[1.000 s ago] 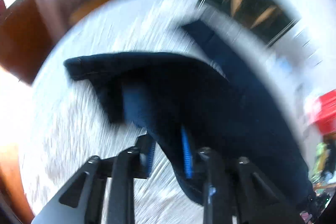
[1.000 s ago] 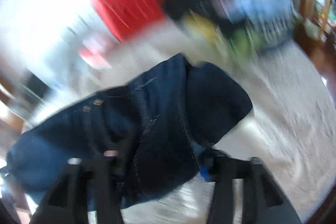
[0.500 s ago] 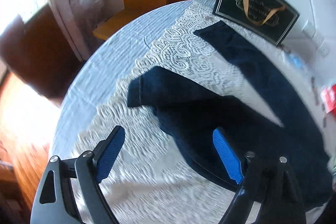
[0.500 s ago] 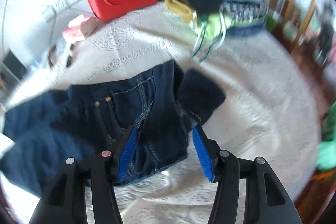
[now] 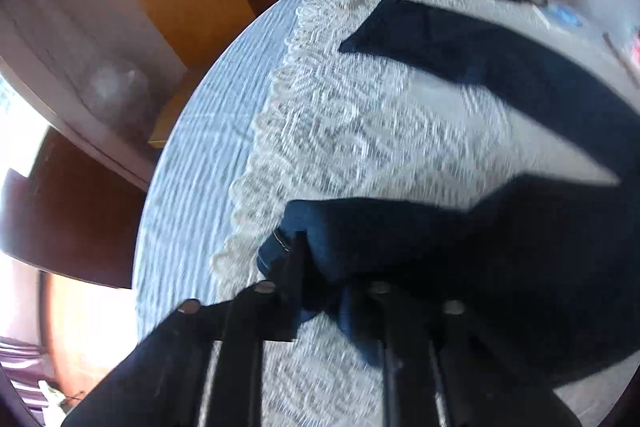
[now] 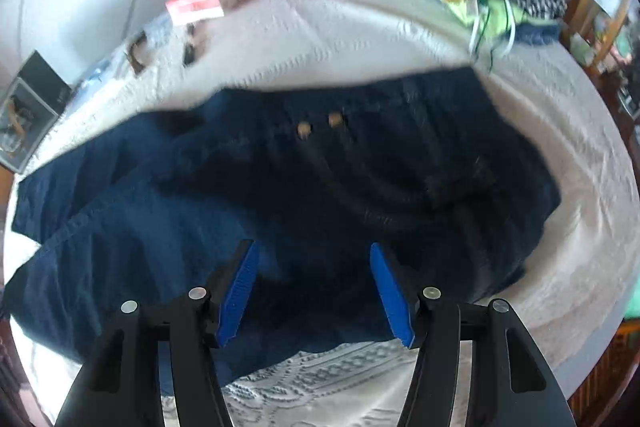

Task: Fold clothes

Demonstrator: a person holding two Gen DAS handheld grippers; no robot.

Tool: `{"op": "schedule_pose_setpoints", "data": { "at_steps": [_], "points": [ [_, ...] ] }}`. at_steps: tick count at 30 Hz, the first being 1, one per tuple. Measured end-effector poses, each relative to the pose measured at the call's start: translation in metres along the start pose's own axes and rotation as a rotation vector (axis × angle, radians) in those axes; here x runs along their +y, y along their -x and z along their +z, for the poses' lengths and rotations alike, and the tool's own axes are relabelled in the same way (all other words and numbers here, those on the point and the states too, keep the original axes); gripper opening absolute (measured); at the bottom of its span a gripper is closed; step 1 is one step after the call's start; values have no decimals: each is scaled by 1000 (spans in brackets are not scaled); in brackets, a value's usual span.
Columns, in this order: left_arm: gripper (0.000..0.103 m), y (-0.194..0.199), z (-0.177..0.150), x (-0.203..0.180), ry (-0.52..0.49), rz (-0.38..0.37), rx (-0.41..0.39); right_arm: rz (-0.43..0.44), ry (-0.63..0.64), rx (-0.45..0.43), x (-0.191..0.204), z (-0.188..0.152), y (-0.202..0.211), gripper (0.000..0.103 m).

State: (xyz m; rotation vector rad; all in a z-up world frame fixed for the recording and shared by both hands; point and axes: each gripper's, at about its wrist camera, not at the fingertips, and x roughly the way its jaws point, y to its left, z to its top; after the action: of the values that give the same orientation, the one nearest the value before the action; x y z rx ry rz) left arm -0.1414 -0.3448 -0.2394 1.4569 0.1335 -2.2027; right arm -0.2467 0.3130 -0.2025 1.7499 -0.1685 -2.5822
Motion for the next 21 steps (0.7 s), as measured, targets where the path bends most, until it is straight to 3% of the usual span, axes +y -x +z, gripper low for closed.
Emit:
{"op": "schedule_pose_setpoints", "data": {
  "at_steps": [4, 8, 10, 12, 14, 16, 18, 21],
  "points": [
    [7, 23, 39, -5, -24, -35, -99, -37, -37, 9, 3, -4, -9, 58],
    [7, 56, 112, -17, -62, -56, -223, -45, -81, 4, -1, -2, -6, 58],
    [7, 56, 142, -24, -80, -27, -259, -55, -95, -9, -2, 1, -1, 58],
    [11, 36, 178, -36, -103, 14, -237, -59, -114, -42, -4, 4, 9, 58],
    [24, -4, 202, -49, -138, 47, -154, -55, -134, -61, -7, 5, 18, 58],
    [61, -29, 210, -53, -148, 81, -74, -60, -153, -73, -11, 3, 27, 58],
    [79, -43, 212, -50, -119, 81, -48, -69, -164, -71, -18, 1, 32, 58],
    [82, -41, 212, -39, -65, 33, -74, -86, -203, -71, -33, -8, 38, 58]
  ]
}}
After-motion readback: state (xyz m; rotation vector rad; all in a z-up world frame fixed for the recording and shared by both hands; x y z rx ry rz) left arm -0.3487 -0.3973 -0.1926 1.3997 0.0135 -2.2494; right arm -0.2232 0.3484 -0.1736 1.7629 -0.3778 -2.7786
